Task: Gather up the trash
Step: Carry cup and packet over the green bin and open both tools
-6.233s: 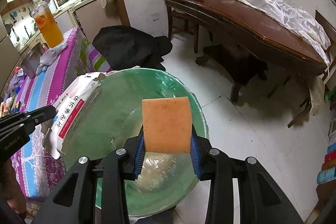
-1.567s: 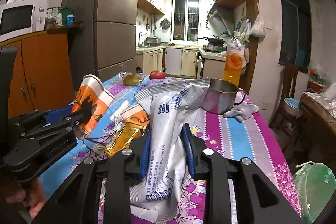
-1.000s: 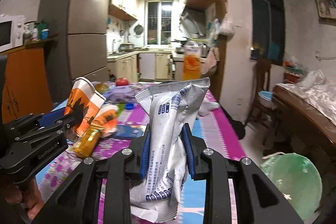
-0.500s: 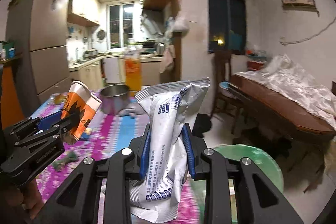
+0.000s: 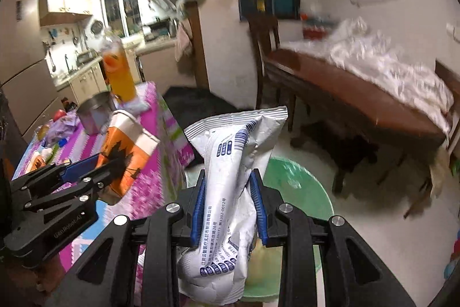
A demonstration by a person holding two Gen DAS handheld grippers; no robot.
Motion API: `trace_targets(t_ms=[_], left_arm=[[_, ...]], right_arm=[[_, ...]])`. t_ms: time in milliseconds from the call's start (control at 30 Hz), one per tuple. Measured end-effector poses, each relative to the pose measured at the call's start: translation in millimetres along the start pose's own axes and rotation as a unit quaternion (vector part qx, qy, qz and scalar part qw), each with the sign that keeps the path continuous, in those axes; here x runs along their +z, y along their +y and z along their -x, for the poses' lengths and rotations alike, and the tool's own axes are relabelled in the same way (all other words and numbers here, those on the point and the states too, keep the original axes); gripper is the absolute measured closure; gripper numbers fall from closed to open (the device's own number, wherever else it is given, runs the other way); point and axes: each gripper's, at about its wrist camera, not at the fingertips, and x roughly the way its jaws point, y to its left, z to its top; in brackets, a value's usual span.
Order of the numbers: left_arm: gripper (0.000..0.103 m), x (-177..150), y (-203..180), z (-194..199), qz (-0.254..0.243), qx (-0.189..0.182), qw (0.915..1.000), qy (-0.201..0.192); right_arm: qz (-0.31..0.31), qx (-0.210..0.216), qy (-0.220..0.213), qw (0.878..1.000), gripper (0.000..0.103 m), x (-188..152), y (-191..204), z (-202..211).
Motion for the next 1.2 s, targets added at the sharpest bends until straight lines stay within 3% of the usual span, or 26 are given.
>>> trace_targets(t_ms=[200,433,633,1200], left_arm=[[0.070,4,-16,-57,0.007,-0.020,0.9965,0.080],[0.070,0,-27,-84,0.006,-0.014,0.9912,0.131],[0.070,-3,-23,-94,0.014,-0.013,0.9875,0.156],[0.069,6,-29,-95,0.011,-0.001,0.9884,0.152]], right_arm=[[-0.002,-0.007,0.085,0.996,0.073,3,-32,-51],[-0.004,-0.015,0.153,0.988,0.073,-3,-53,-87],[-0.016,-0.017,0.171,0.985,0.072,-6,-67,-96],[-0.030,-0.012,0.175,0.984,0.072,-15,-80,-94]])
